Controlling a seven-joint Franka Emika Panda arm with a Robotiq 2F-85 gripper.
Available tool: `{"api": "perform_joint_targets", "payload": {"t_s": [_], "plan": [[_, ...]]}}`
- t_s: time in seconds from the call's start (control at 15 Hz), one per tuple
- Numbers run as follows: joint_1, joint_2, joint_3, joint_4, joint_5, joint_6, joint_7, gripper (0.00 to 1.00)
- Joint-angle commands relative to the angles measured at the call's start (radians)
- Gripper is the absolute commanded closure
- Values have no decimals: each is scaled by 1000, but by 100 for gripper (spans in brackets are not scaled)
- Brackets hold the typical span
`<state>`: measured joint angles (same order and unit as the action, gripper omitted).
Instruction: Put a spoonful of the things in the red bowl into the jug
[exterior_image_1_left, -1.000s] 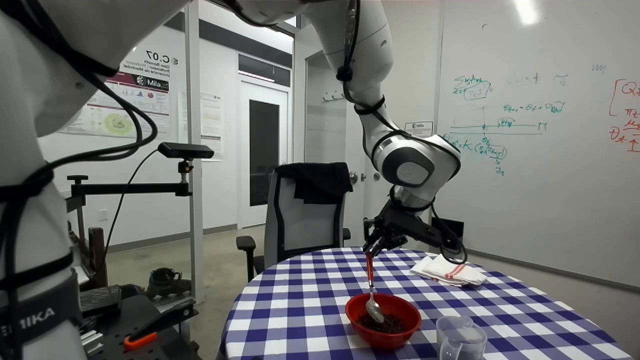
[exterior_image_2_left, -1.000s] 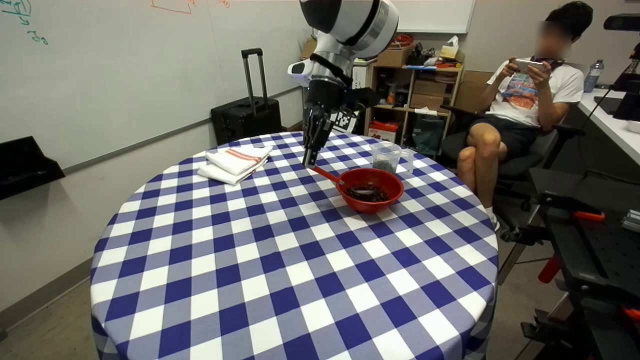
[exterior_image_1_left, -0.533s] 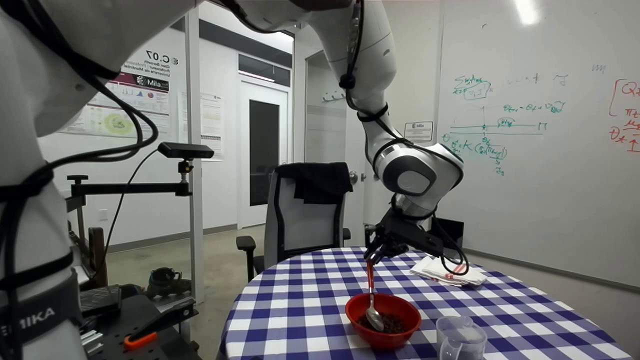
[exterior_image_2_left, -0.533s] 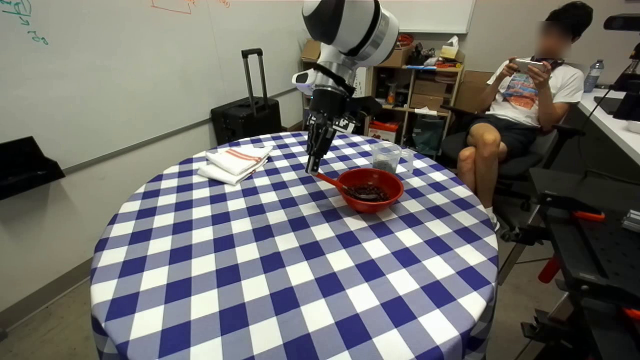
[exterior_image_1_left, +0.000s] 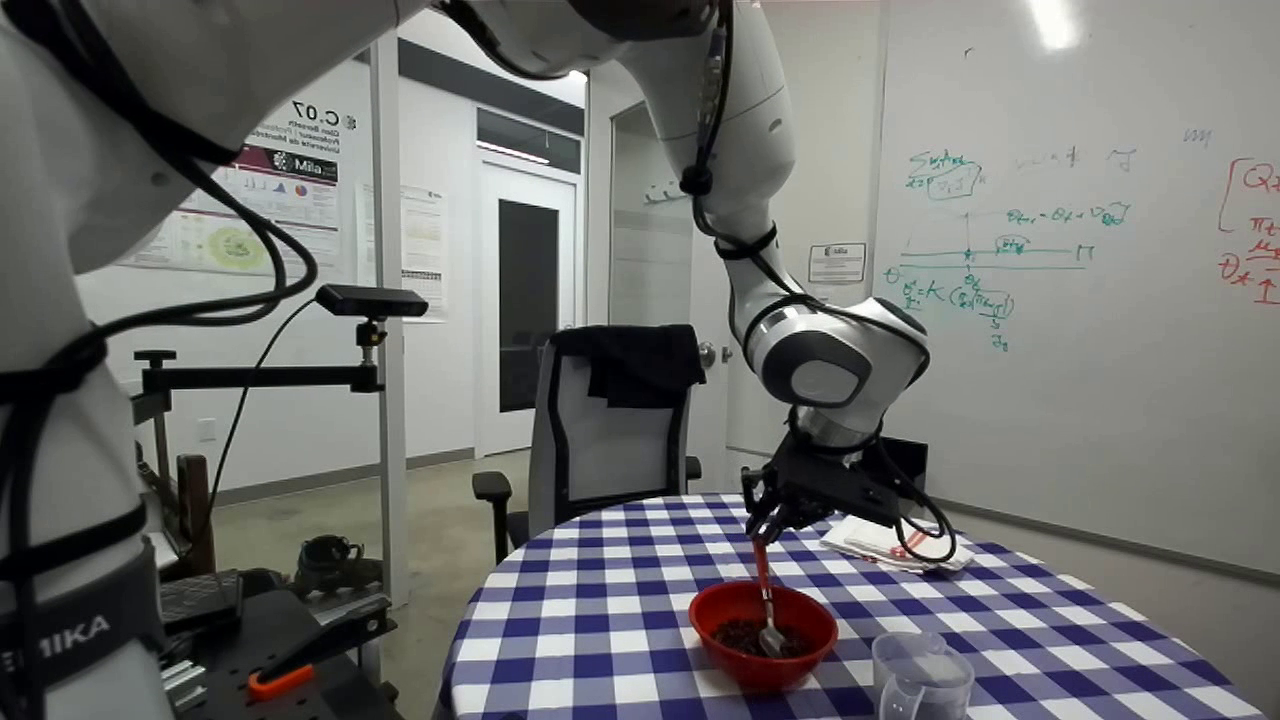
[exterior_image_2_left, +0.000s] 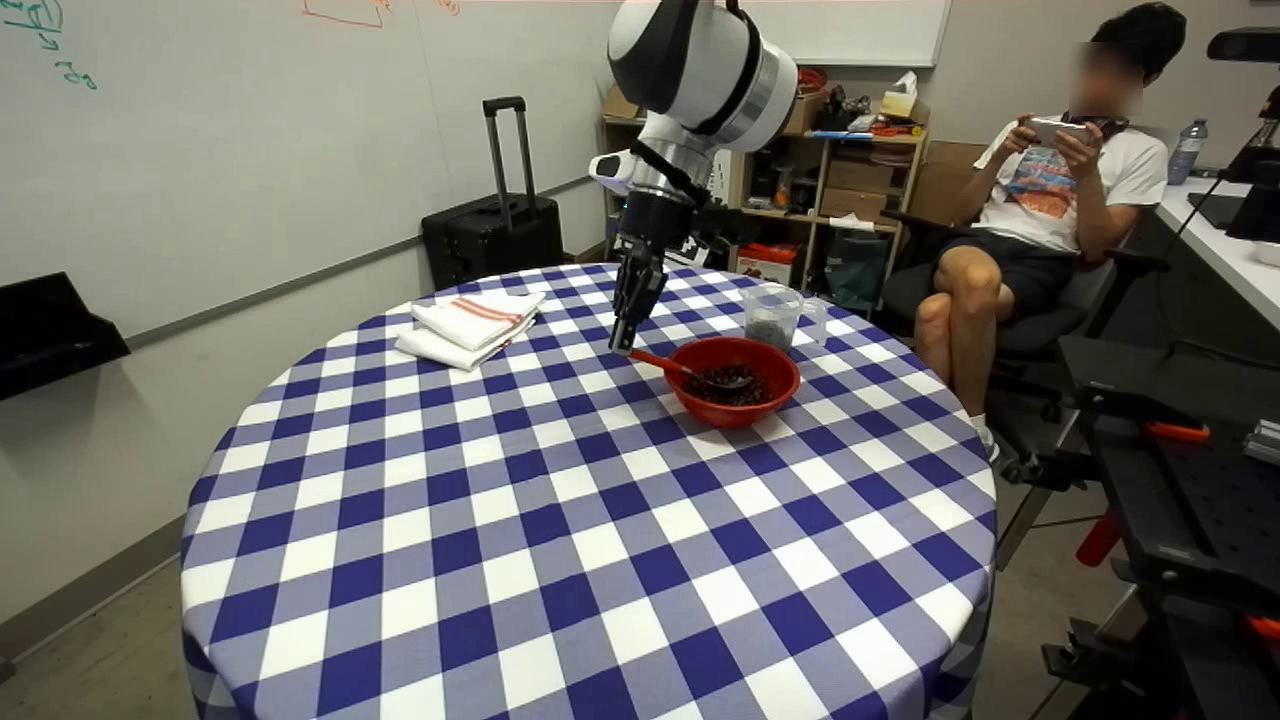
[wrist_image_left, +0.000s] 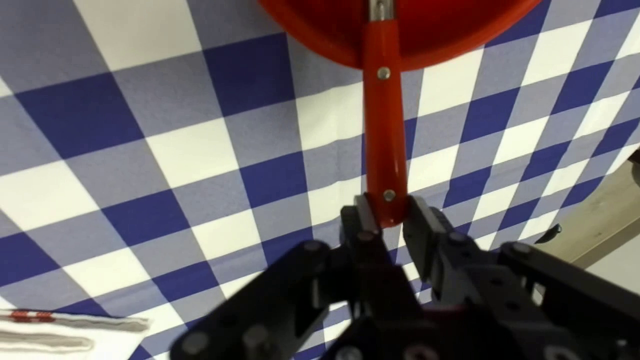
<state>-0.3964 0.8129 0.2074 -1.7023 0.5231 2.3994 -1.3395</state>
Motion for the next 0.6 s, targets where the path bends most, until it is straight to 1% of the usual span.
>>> {"api": "perform_joint_targets", "payload": {"t_s": [0.0,0.4,0.53], "plan": [[4,13,-4,-6,-1,62,-8,95],[7,-1,-4,-44,-13,155,8,95],[18,-11,-10,-64,-23,207,24,95]]}}
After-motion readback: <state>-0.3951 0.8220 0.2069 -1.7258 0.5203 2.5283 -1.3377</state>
